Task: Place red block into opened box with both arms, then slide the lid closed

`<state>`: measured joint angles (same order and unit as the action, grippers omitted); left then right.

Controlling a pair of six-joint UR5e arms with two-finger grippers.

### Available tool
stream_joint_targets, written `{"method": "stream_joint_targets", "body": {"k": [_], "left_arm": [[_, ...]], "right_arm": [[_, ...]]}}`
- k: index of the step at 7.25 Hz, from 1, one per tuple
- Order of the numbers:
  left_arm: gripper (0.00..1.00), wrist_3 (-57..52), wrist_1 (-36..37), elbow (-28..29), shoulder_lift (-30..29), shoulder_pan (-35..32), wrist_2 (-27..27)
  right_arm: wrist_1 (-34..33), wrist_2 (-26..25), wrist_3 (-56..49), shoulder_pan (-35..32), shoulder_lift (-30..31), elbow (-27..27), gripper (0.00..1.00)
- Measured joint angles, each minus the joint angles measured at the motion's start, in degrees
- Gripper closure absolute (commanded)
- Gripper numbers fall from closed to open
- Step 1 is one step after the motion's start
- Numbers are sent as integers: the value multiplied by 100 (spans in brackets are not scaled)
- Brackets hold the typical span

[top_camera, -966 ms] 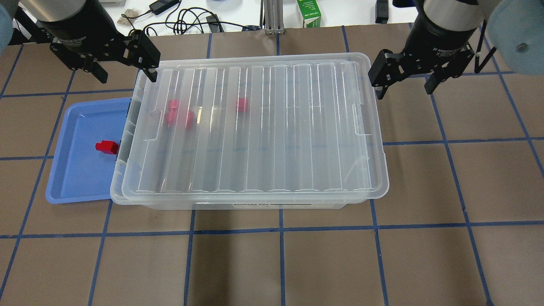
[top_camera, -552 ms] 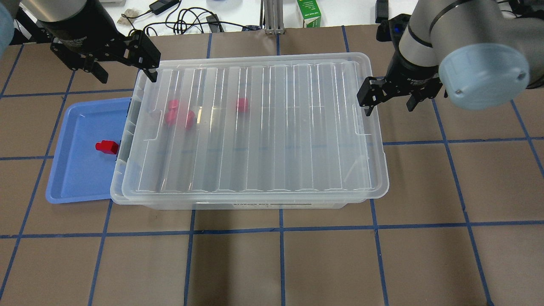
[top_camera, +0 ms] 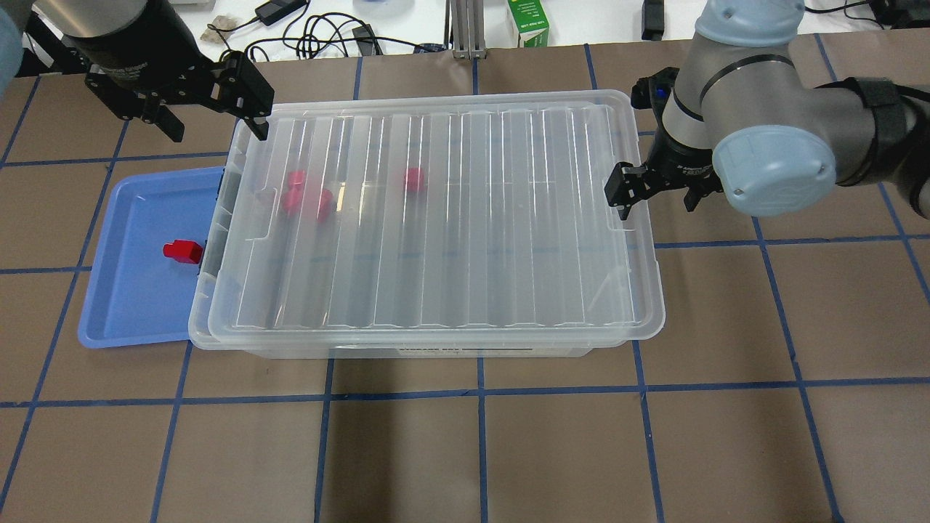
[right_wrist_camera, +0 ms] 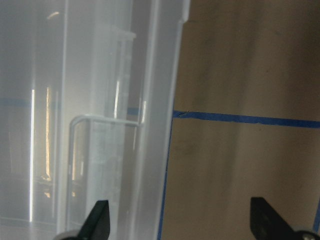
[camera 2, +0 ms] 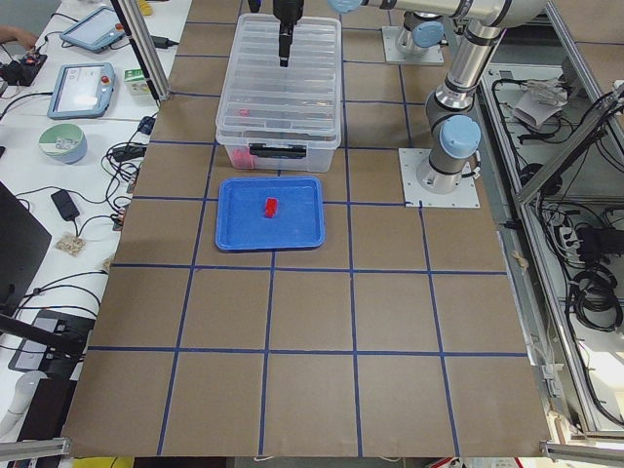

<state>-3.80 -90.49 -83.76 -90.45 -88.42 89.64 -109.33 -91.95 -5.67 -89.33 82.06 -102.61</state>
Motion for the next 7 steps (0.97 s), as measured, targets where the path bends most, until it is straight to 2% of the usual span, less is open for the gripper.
{"method": "stream_joint_targets", "body": {"k": [3, 7], "left_arm": [[0, 1, -2, 0, 5, 0, 1], [0, -2, 4, 0, 12, 0, 1]], "right_arm": [[-2, -564, -65, 281, -5, -4, 0], [90, -649, -560, 1225, 2, 2, 0]]}}
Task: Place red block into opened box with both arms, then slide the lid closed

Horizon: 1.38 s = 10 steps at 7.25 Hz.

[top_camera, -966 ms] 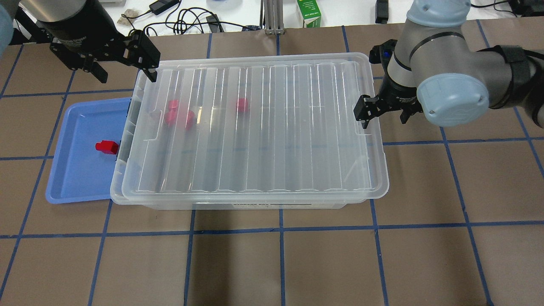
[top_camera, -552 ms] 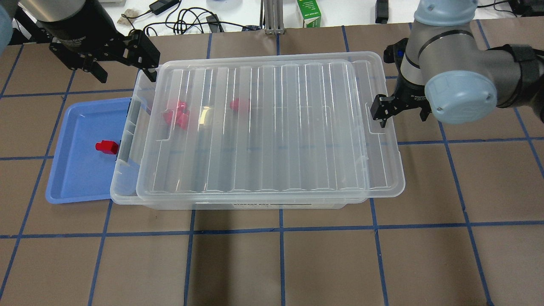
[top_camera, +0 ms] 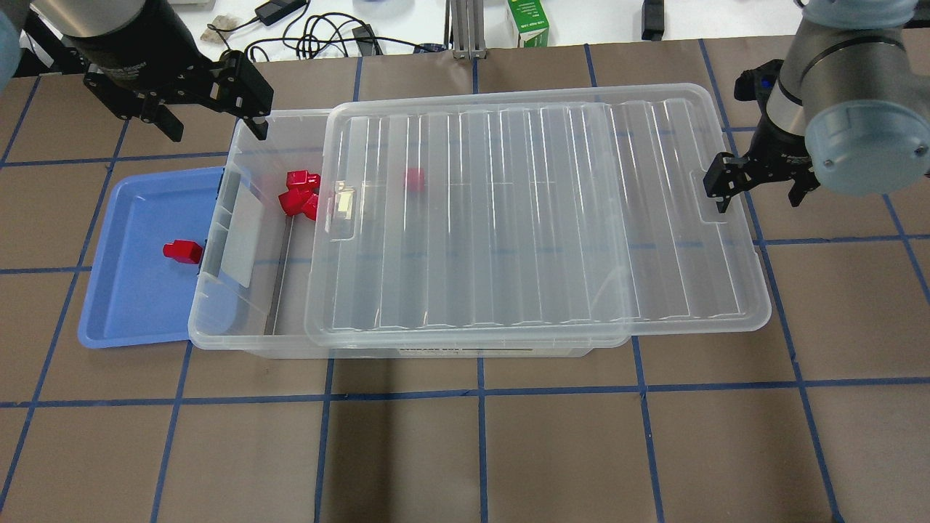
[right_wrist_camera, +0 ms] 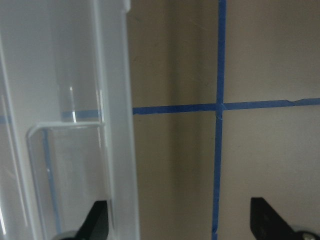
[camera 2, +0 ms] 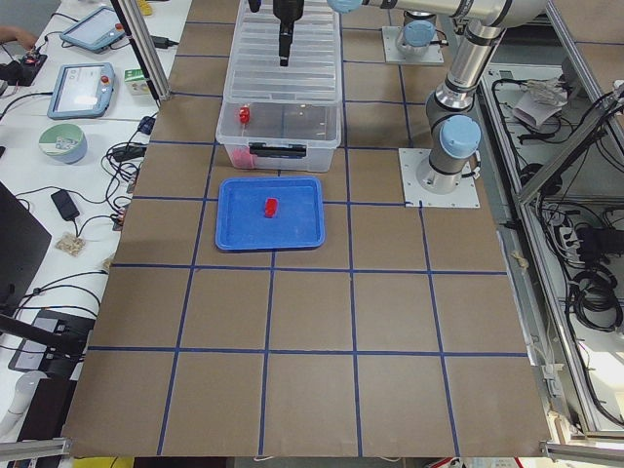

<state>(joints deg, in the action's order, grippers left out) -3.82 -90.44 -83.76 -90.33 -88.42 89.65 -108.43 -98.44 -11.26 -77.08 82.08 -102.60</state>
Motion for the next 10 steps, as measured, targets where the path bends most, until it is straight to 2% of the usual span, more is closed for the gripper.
{"method": "stream_joint_targets", "body": {"k": [8, 10], "left_arm": [[0, -3, 0, 0, 21, 0, 9], [0, -4, 0, 0, 23, 0, 9]], "right_arm": [[37, -1, -330, 646, 61, 36, 0], [45, 52, -306, 640, 102, 144, 0]]}}
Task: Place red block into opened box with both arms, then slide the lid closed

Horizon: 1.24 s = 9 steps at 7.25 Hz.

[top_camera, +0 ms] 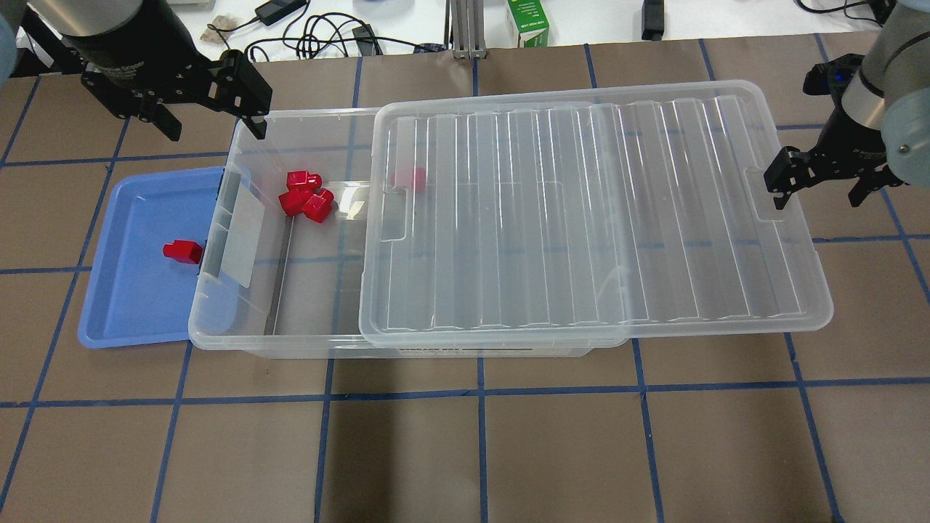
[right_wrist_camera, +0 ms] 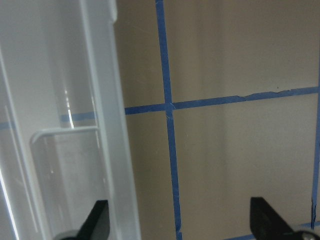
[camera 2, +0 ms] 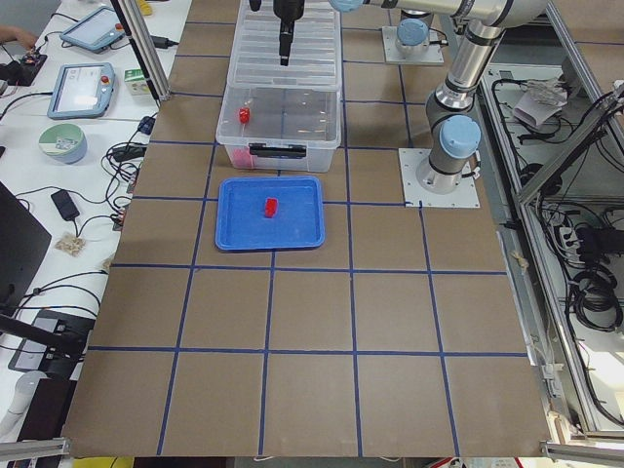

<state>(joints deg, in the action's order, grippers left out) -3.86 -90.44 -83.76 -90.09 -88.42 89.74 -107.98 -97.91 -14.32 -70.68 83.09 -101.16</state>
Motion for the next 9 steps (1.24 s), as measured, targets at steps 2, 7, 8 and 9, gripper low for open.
{"method": "stream_joint_targets", "body": {"k": [2, 7, 8, 9], "left_arm": [[0, 0, 10, 28, -22, 30, -13], [0, -351, 519, -97, -566, 1361, -67], [0, -545, 617, -176, -786, 1649, -65], [0, -434, 857, -286, -1005, 1804, -47]], "right_arm": [[496, 430, 54, -333, 47, 533, 0], [1623, 839, 1812, -1937, 457, 1533, 0], [1618, 831, 1992, -2064, 466, 1526, 0], [1613, 826, 2056, -2111, 471, 1518, 0]]}}
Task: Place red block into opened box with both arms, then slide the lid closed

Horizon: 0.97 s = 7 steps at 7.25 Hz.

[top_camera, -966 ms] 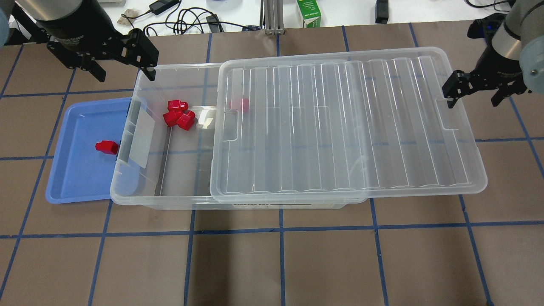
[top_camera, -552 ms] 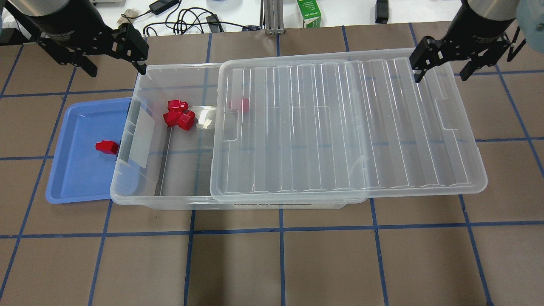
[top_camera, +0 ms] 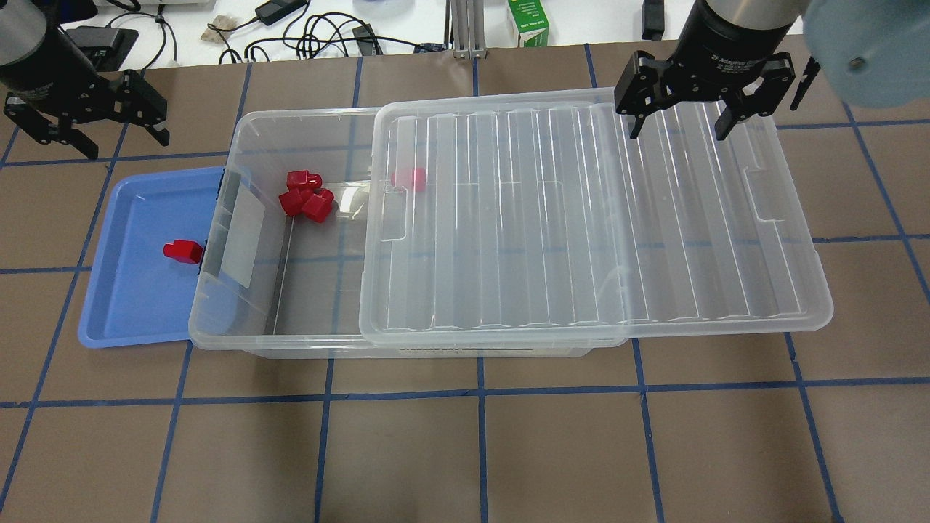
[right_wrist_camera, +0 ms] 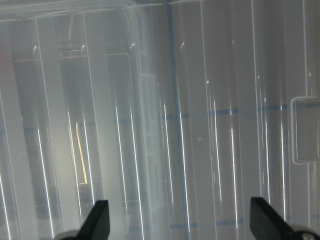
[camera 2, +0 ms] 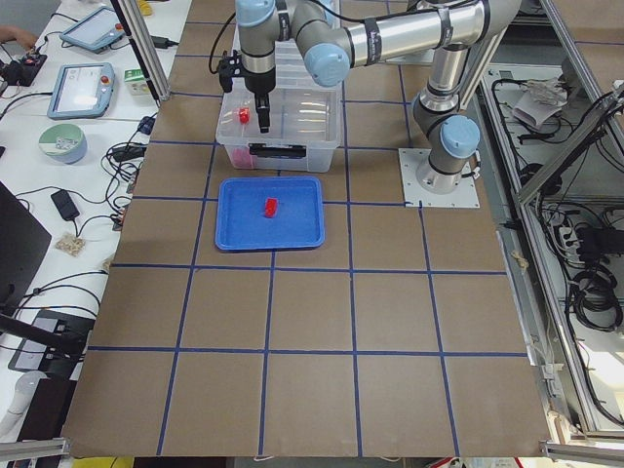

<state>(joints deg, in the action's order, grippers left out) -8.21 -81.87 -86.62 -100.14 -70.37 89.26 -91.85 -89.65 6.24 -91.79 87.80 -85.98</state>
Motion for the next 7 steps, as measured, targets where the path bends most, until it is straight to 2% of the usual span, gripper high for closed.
{"method": "stream_joint_targets", "body": {"k": [3, 5, 7], "left_arm": [[1, 591, 924, -414, -650, 490, 17], [7, 772, 1591, -791, -913, 818, 32], [6, 1236, 2078, -1125, -1169, 969, 9]], "right_arm": [[5, -8, 25, -22, 8, -11, 0], [16, -8, 18, -23, 8, -15, 0], [20, -8, 8, -24, 9, -16, 0]]}}
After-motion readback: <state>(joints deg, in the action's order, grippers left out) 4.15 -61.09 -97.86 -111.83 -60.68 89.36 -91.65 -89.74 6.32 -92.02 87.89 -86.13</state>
